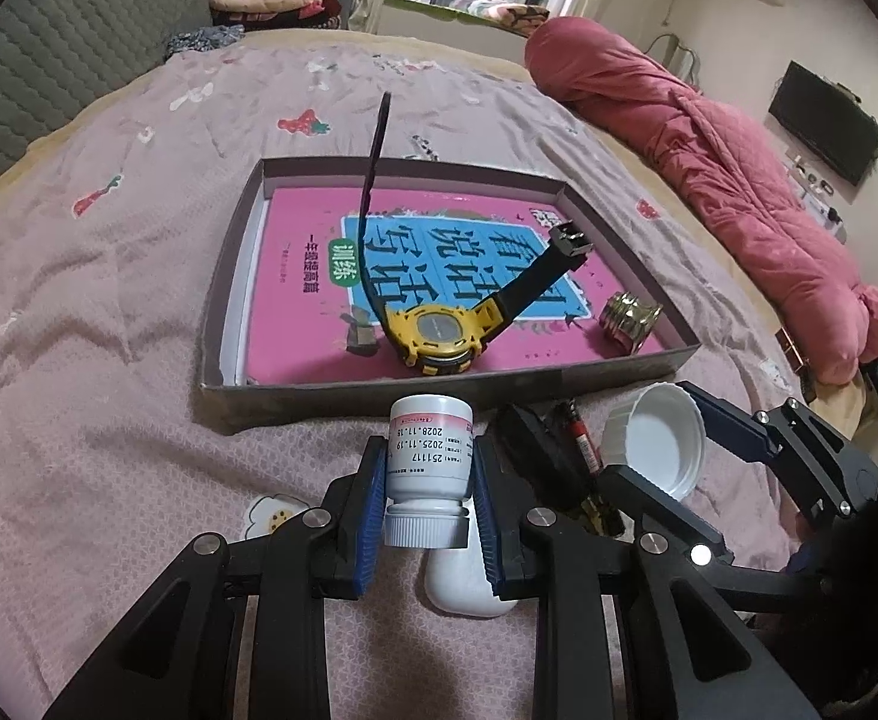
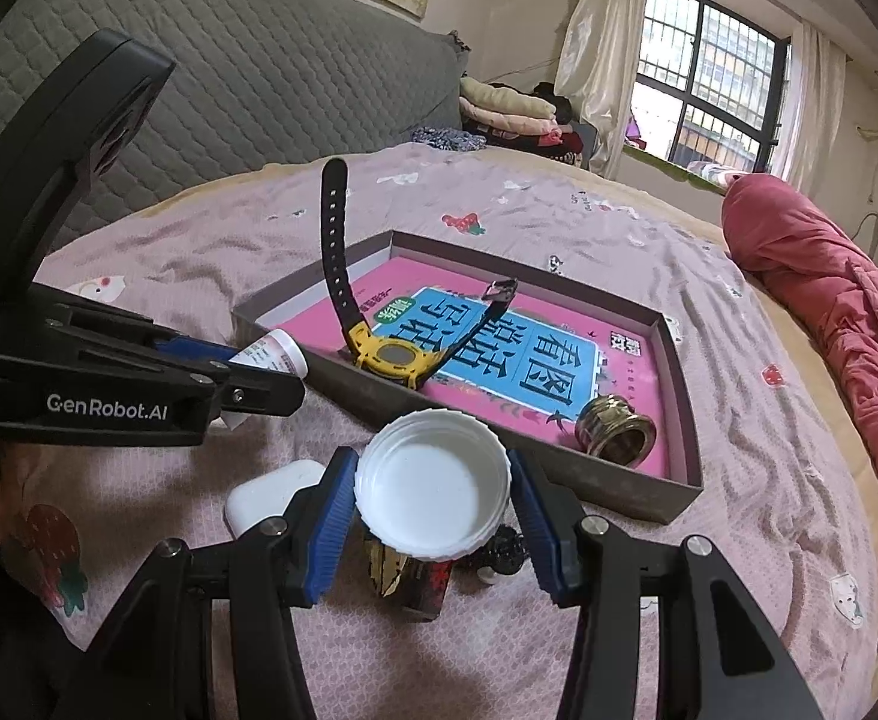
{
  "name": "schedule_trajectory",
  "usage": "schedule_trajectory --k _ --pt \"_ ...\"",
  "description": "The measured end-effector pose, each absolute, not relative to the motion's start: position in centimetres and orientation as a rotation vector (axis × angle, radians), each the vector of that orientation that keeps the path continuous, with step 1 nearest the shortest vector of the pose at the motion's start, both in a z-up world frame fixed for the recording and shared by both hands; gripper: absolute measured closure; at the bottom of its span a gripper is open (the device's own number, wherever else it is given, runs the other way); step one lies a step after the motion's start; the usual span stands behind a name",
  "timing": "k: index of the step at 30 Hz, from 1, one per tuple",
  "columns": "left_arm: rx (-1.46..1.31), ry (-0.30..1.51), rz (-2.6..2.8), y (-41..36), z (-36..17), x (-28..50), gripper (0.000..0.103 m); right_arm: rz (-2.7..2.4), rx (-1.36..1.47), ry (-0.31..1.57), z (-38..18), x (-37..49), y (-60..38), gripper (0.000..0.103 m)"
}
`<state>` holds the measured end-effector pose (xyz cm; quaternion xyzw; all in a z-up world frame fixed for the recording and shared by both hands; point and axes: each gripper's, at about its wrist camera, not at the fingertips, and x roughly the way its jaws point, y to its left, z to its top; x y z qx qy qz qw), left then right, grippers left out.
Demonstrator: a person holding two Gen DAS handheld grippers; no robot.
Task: Organize rigid objects
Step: 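Carry the pill bottle toward the box with left tool while right tool carries the cap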
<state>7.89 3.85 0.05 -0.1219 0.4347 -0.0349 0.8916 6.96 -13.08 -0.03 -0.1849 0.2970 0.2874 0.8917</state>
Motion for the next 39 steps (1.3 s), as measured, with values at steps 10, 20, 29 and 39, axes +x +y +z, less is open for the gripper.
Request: schedule_trajectory --k 10,20,29,39 --pt "-0.233 0.876 -0.072 3.4 0.7 7.6 0.076 0.584 -0.364 0.603 0.7 7.3 -13.6 0.052" --pt "-0.216 0.813 -0.018 4.1 2.0 7.3 0.076 0.556 -0.327 0.58 1.7 7.9 -14.4 0.052" --pt "-0.217 0.79 0.02 5.5 2.5 7.8 0.076 0.529 -0.281 0.571 2.4 9.0 -15.5 0.052" --pt "-0.217 0.789 0.078 6.9 2.2 9.4 0.076 0.508 -0.278 0.562 2.6 10.6 -15.5 0.052"
